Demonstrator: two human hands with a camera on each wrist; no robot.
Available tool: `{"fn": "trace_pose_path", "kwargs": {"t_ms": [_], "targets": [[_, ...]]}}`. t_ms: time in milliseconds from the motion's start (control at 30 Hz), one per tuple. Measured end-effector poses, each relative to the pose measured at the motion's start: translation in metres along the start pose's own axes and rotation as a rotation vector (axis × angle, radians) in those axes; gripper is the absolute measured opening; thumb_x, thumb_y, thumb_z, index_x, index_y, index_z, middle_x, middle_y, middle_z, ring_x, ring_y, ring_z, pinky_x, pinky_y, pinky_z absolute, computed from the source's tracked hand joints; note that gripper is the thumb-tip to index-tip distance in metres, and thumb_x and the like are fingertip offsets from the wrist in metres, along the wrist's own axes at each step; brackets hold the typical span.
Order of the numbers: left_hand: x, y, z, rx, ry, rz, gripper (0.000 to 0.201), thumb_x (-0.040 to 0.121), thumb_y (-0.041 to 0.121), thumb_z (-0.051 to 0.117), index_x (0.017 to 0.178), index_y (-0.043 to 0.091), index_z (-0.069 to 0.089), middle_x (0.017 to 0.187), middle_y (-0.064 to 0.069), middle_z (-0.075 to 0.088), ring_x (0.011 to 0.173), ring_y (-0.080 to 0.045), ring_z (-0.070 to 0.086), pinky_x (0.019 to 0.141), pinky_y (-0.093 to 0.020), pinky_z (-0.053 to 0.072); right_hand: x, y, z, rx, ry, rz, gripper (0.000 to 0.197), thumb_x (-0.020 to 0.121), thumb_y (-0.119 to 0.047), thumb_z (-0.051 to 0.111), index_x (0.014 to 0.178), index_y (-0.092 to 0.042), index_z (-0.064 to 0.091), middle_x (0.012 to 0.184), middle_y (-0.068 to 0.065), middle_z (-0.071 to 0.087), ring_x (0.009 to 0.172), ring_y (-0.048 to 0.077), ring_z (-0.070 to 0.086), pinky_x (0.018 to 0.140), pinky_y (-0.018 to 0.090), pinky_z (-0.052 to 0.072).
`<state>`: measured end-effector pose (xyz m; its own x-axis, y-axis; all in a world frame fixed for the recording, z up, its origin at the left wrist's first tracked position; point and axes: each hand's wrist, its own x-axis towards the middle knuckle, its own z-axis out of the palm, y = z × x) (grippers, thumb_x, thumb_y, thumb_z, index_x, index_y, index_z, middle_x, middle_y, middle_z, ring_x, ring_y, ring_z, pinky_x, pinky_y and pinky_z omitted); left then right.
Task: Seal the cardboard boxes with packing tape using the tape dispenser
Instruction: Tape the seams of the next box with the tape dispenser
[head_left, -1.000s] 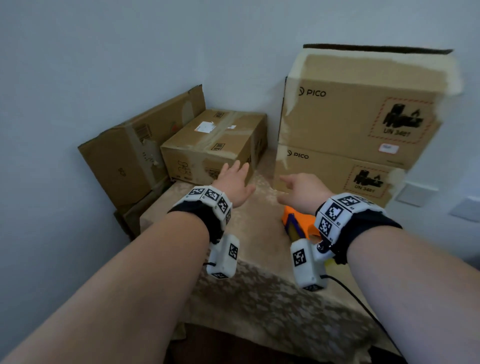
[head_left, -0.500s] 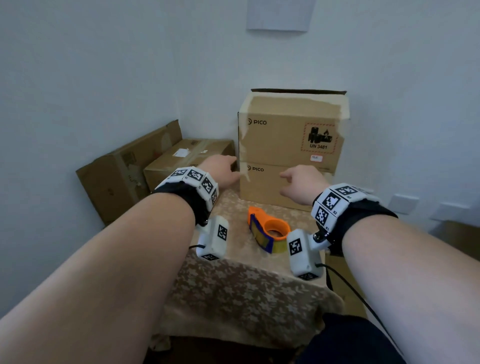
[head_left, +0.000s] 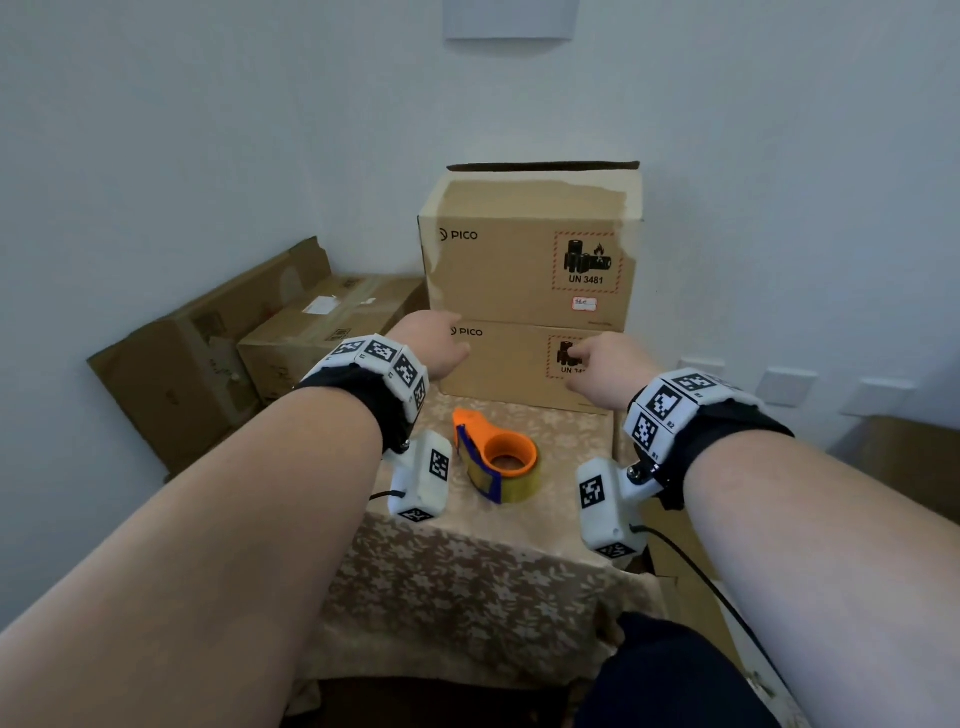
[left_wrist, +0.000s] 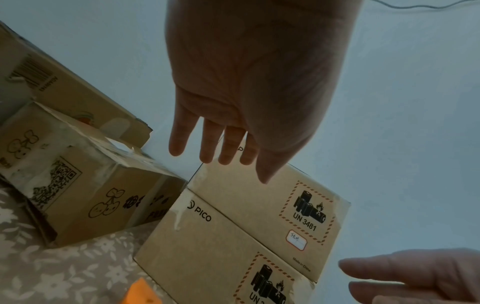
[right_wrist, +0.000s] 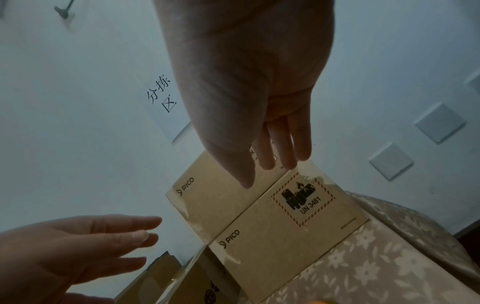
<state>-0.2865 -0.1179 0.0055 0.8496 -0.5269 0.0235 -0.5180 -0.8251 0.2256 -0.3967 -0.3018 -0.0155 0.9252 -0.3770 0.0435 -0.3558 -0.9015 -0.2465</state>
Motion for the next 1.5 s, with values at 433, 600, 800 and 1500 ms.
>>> {"fn": "trace_pose_path", "kwargs": {"t_ms": [433, 600, 800, 1500], "targets": [[0.073, -0.020, 0.005, -0.134, 0.053, -0.121, 0.060, 0.096, 0.032, 0.047, 0.149, 0.010, 0.028, 0.150, -0.012, 0.038, 0.135, -0.029, 0.038, 0.106, -0.037, 0.035, 0.071, 0.013, 0.002, 0.098, 0.091, 0.093, 0.050, 0.092, -0.023, 0.052, 0.141, -0.016, 0.046, 0.117, 0.009, 0.063, 0.095, 0.025, 0.062, 0.072, 0.029, 0.048], [0.099, -0.028, 0.011, -0.224, 0.067, -0.143, 0.054, 0.092, 0.034, 0.051, 0.139, 0.010, 0.041, 0.133, -0.013, 0.054, 0.117, -0.031, 0.053, 0.091, -0.038, 0.043, 0.093, 0.018, 0.010, 0.129, 0.084, 0.145, 0.042, 0.091, -0.025, 0.054, 0.132, -0.016, 0.054, 0.093, 0.004, 0.063, 0.080, 0.021, 0.062, 0.064, 0.028, 0.048], [0.127, -0.030, 0.009, -0.414, 0.132, -0.228, 0.066, 0.091, 0.031, 0.056, 0.144, 0.005, 0.026, 0.133, -0.017, 0.051, 0.114, -0.033, 0.055, 0.082, -0.036, 0.043, 0.103, 0.026, 0.002, 0.119, 0.114, 0.193, 0.012, 0.091, -0.020, 0.052, 0.097, -0.014, 0.060, 0.087, 0.003, 0.059, 0.073, 0.018, 0.054, 0.060, 0.025, 0.042], [0.184, -0.050, -0.015, -1.213, 0.092, -0.272, 0.079, 0.078, 0.034, 0.071, 0.143, 0.020, 0.030, 0.136, -0.002, 0.049, 0.123, -0.026, 0.048, 0.099, -0.050, 0.044, 0.154, 0.027, -0.001, 0.820, 0.373, 0.507, 0.047, 0.088, -0.011, 0.061, 0.127, -0.015, 0.034, 0.099, 0.000, 0.054, 0.077, 0.016, 0.055, 0.072, 0.034, 0.053]]}}
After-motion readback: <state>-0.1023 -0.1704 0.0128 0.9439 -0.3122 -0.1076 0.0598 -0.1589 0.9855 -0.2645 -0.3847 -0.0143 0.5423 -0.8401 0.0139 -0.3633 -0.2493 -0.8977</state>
